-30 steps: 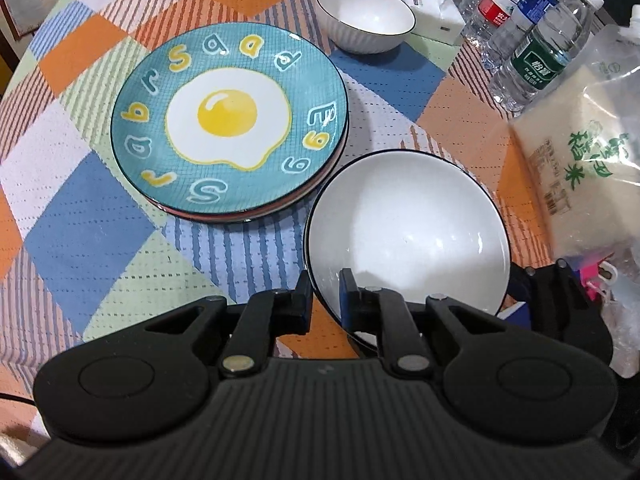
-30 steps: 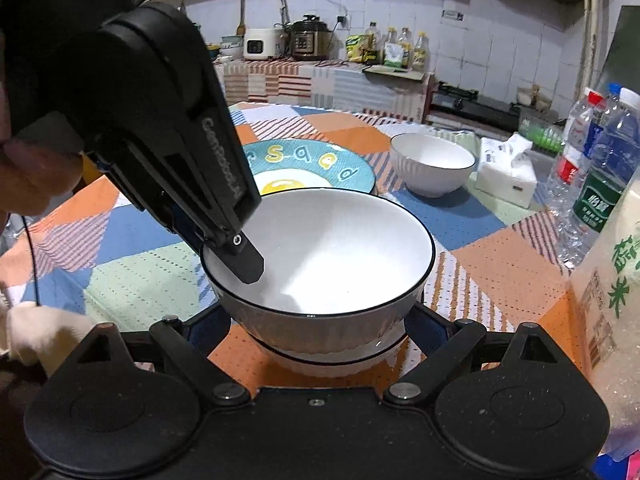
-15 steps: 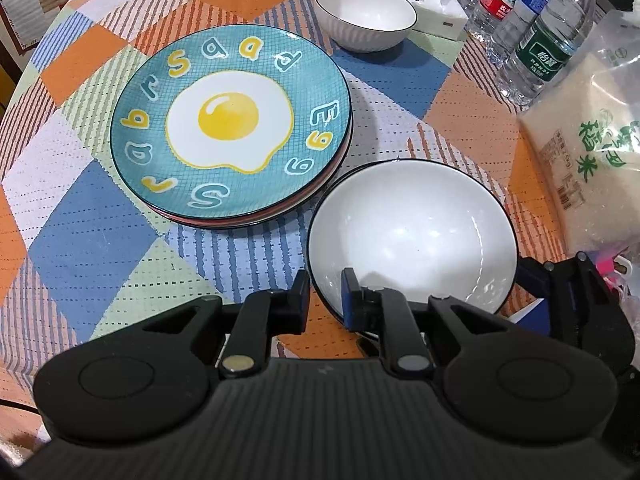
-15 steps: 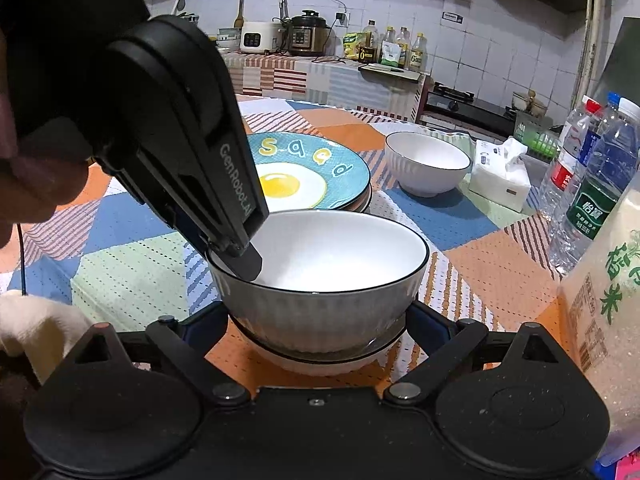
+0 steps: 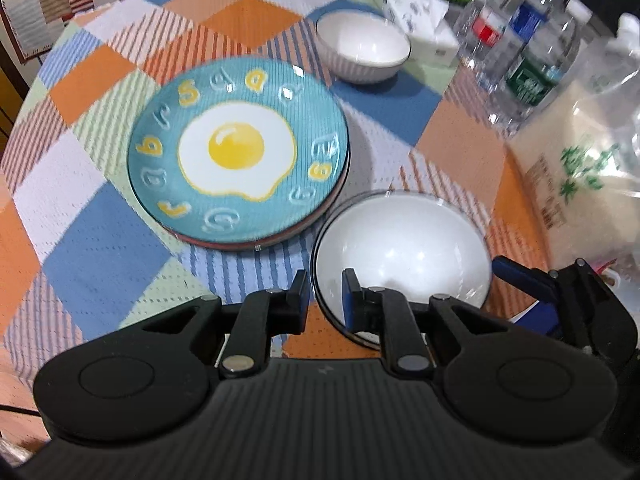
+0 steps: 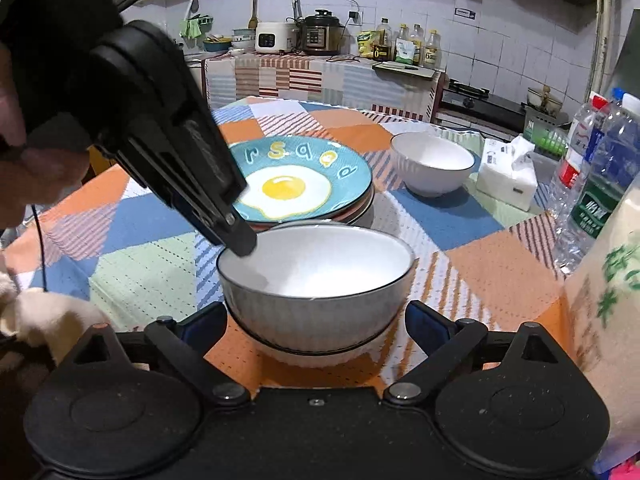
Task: Organize plates and bowls
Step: 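Lower the bowl into the other bowl and open both grippers, then move both grippers to the white bowl by the tissue box and grasp its rim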
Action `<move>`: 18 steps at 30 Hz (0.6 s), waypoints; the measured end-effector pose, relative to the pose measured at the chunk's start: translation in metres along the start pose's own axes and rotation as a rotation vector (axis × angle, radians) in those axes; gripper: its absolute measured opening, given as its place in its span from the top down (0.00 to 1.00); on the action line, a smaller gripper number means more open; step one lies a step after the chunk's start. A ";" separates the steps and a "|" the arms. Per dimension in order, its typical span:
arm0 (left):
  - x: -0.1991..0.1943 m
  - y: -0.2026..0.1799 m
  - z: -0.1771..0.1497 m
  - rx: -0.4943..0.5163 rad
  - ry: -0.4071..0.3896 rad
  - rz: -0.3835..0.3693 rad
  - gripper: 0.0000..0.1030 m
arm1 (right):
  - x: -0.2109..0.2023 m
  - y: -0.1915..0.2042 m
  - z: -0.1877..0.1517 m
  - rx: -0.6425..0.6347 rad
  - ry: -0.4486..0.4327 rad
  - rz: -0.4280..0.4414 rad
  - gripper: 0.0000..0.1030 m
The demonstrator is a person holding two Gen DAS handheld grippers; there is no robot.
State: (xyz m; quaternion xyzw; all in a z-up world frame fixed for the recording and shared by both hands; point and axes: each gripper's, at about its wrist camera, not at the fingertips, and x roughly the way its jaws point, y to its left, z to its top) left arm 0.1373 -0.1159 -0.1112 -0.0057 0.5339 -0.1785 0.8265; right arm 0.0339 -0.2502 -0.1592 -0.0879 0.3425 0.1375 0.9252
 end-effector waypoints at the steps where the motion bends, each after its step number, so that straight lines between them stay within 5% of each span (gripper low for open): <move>1: -0.005 0.001 0.003 0.001 -0.013 -0.004 0.85 | -0.005 -0.004 0.003 0.002 -0.002 0.009 0.06; 13: -0.044 0.011 0.060 0.039 -0.102 -0.012 0.81 | -0.033 -0.076 0.081 0.204 -0.098 0.136 0.06; 18: -0.049 0.020 0.082 0.008 -0.146 -0.085 0.73 | -0.020 -0.106 0.120 0.302 -0.082 0.161 0.07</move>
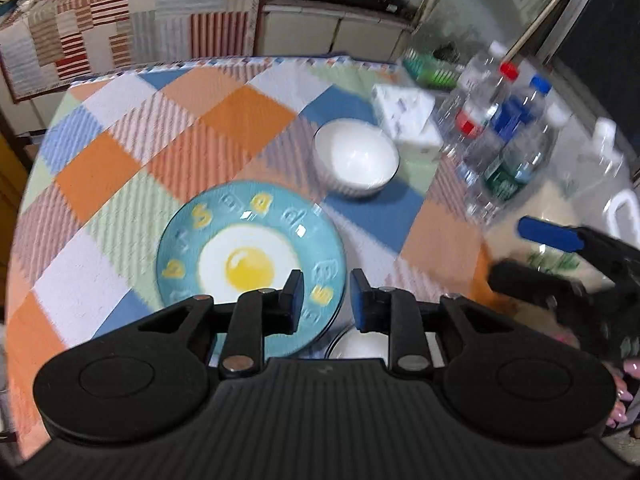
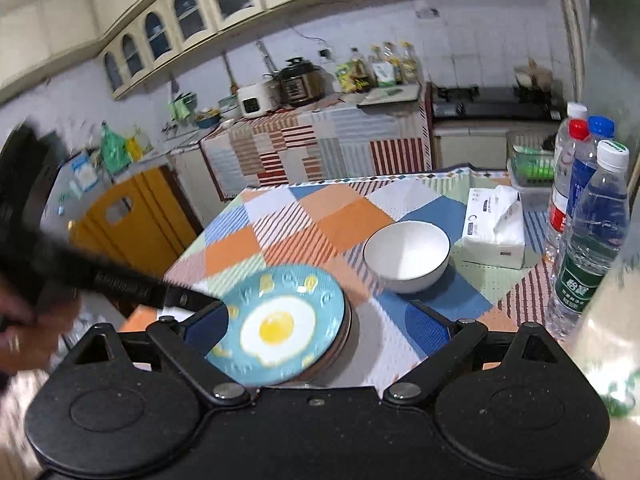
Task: Organize plates and bowls
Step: 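Move both grippers to the white bowl by the tissue box and grasp its rim, then lift the bowl and carry it toward the nested bowls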
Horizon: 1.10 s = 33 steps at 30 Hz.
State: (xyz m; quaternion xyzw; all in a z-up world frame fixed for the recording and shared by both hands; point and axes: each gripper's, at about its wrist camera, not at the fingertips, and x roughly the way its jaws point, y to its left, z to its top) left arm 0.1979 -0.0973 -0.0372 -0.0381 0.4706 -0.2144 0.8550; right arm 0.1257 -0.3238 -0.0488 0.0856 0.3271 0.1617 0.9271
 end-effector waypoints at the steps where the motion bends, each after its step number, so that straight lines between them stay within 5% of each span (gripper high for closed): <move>1: 0.001 0.001 0.004 -0.008 -0.020 -0.023 0.69 | 0.005 -0.006 0.008 0.040 0.013 0.001 0.08; 5: 0.016 0.002 0.024 0.012 -0.059 -0.020 0.63 | 0.033 -0.032 0.033 0.154 0.084 0.026 0.12; 10: 0.045 0.011 0.051 -0.003 -0.112 -0.041 0.60 | 0.083 -0.067 0.041 0.252 0.101 -0.042 0.24; 17: 0.115 0.025 0.072 -0.029 -0.097 -0.015 0.60 | 0.157 -0.105 0.029 0.358 0.134 -0.169 0.37; 23: 0.163 0.024 0.077 -0.049 -0.061 0.007 0.60 | 0.195 -0.131 0.018 0.492 0.142 -0.192 0.44; 33: 0.194 0.005 0.078 -0.041 -0.028 0.056 0.60 | 0.210 -0.140 0.015 0.417 0.138 -0.254 0.56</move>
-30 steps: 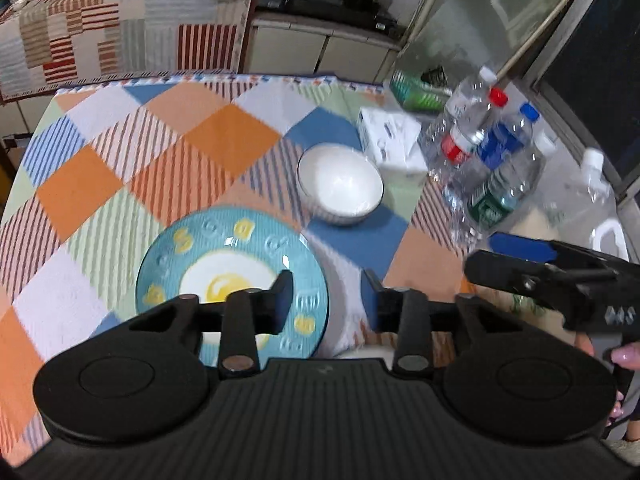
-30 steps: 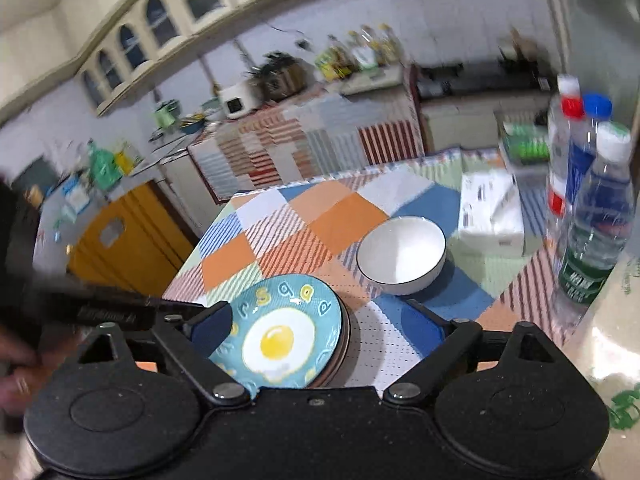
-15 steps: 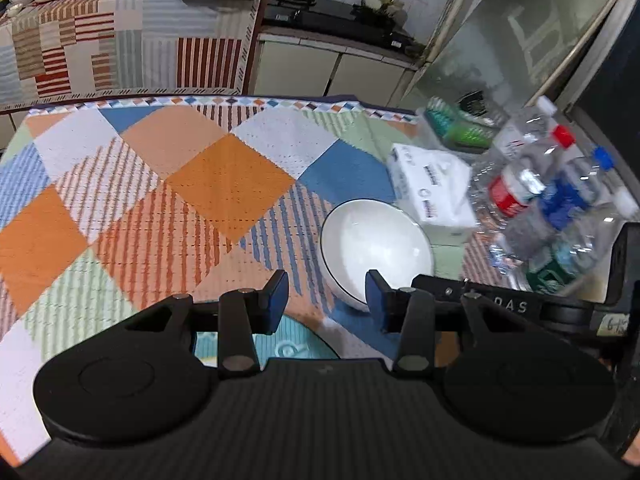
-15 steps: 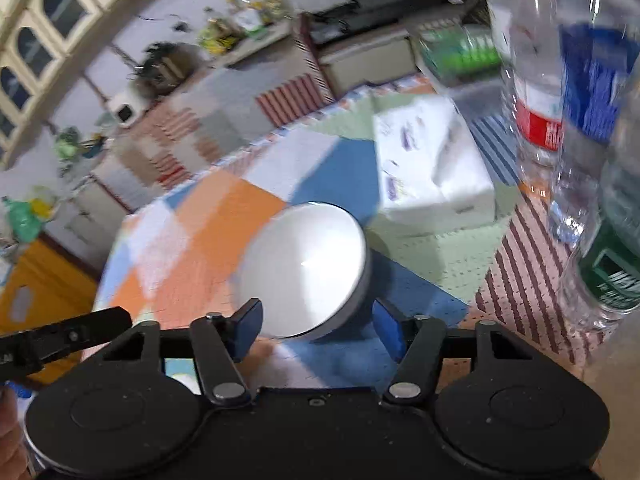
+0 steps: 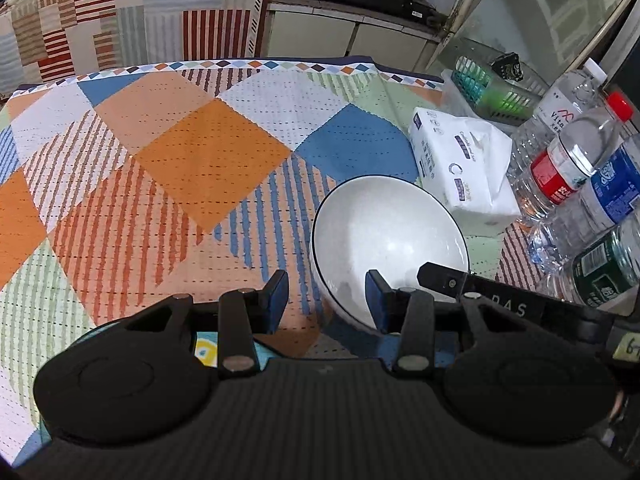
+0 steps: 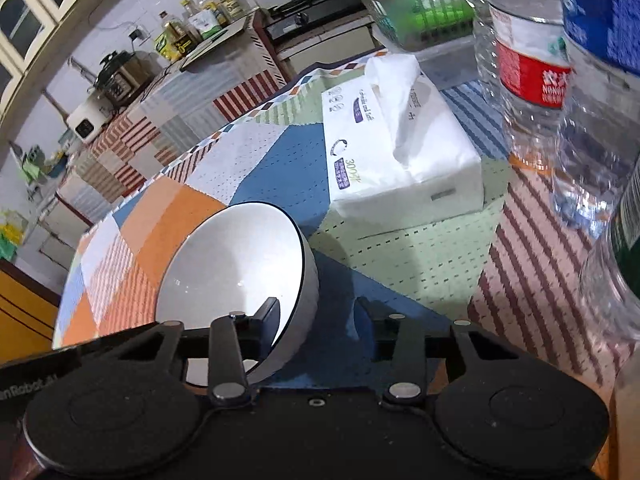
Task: Organize plates and bowls
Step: 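Lift the bowl and carry it toward the nested bowls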
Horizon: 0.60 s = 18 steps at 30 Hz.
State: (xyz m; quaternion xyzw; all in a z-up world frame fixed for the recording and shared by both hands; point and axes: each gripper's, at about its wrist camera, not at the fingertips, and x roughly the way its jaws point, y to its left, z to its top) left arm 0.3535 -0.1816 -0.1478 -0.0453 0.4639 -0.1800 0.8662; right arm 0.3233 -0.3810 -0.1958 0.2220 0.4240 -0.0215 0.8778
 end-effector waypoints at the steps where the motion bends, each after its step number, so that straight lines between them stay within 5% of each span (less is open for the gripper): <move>1: 0.001 -0.001 0.000 -0.002 0.001 0.003 0.60 | 0.000 0.001 0.001 -0.013 -0.003 -0.013 0.58; 7: 0.008 0.000 -0.004 -0.005 -0.007 0.012 0.66 | 0.002 -0.010 0.005 0.018 0.013 -0.026 0.76; 9: 0.008 0.001 -0.004 -0.018 -0.004 -0.023 0.81 | 0.002 -0.012 0.003 -0.007 0.011 -0.004 0.84; 11: 0.008 -0.001 -0.004 -0.029 0.010 -0.031 0.86 | 0.003 -0.011 0.004 -0.012 0.020 0.018 0.93; 18: -0.014 -0.017 -0.016 0.086 0.032 0.035 0.87 | -0.013 -0.008 0.001 -0.013 0.052 0.053 0.91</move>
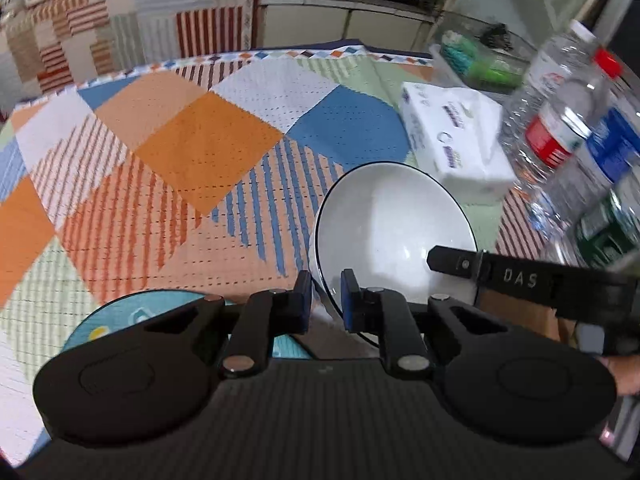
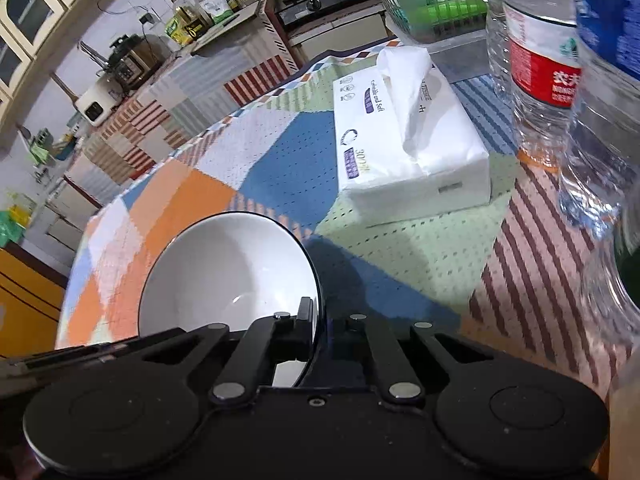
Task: Organize plates and bowls
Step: 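Lift the bowl and carry it toward the nested bowls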
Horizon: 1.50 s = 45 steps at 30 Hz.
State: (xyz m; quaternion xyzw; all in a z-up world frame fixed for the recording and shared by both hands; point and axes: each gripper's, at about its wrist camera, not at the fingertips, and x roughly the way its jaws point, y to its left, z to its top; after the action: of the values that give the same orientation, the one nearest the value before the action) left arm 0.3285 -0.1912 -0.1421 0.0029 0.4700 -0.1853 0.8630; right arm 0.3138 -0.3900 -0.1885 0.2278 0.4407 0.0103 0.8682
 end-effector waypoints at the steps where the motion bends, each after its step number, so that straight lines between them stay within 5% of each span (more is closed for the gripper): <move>1: -0.005 0.000 -0.002 0.008 0.007 -0.004 0.87 | -0.004 0.000 -0.002 -0.003 -0.004 0.011 0.91; 6: -0.028 0.000 -0.010 -0.013 0.092 -0.012 0.86 | -0.029 0.000 -0.016 0.014 0.008 0.073 0.89; 18: -0.132 -0.014 -0.052 0.114 0.025 -0.022 0.87 | -0.119 0.026 -0.066 -0.036 -0.069 0.165 0.87; 26: -0.169 -0.015 -0.084 0.128 0.052 -0.034 0.86 | -0.161 0.044 -0.104 -0.087 -0.093 0.157 0.87; 45: -0.149 0.003 -0.140 -0.003 0.237 -0.137 0.86 | -0.184 0.053 -0.164 -0.216 -0.081 0.044 0.88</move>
State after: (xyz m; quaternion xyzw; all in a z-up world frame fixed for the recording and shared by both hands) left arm 0.1436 -0.1158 -0.0997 -0.0087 0.5682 -0.2413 0.7867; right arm 0.0852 -0.3195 -0.1103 0.1431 0.3966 0.0677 0.9042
